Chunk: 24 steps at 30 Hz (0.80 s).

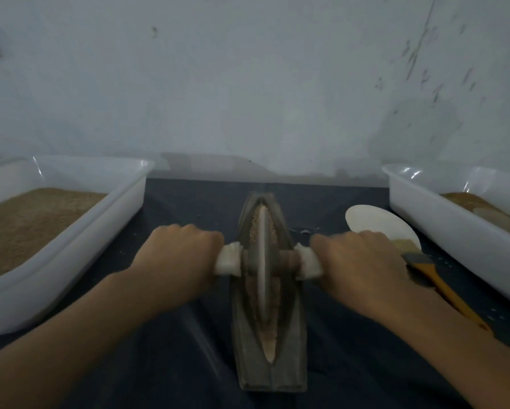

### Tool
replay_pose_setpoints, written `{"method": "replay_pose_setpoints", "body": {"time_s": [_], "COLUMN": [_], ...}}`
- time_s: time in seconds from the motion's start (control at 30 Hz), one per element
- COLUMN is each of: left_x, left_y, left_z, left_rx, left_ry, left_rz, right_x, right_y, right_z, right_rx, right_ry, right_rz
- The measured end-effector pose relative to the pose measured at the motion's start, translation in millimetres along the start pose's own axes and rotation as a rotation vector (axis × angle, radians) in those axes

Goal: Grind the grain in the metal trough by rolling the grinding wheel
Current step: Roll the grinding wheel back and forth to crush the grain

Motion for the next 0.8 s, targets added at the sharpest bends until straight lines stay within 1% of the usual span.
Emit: {"method": "replay_pose_setpoints", "body": {"time_s": [0.1,0.17,0.23,0.3,0.4,0.5,0.6,0.67,0.73,0.8], "left_x": [22,19,4,-15,-46,-63,-58,-39,-12,13], "left_y": [12,14,12,9,1,-5,-5,0,3,4], "left_z": [21,24,15,5,-10,-17,-16,-12,-5,2], "left_rx": [-0.149,-0.194,-0.167,-0.153,-0.130,-0.093,-0.073,-0.059,-0.042,-0.016], "left_ry": [0.108,0.101,0.095,0.133,0.176,0.161,0.138,0.102,0.069,0.046], "left_rz": [-0.103,-0.083,-0.040,-0.018,0.039,0.053,0.066,0.070,0.075,0.079], "right_x": [24,25,14,-3,-37,-57,-52,-36,-15,3], "right_y": [0,1,3,6,15,20,16,11,3,-1], "right_z": [2,-2,-12,-31,-60,-68,-55,-38,-15,9], "right_rx": [-0.098,-0.076,-0.031,-0.012,-0.067,-0.107,-0.080,-0.050,0.010,0.027], "right_ry": [0.027,0.014,0.026,0.007,-0.063,-0.085,-0.101,-0.116,-0.057,0.061], "right_rz": [-0.006,-0.015,-0.031,-0.075,-0.162,-0.176,-0.164,-0.111,-0.028,0.022]}}
Point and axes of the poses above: each hand's wrist, its own x-axis away from the middle knuckle, its own z-axis out of the back of the hand, y = z × x, the point moved 4 cm from there along -x, towards the middle knuckle, and after that the axes turned 7 degrees about x, right-handed, at the moved point
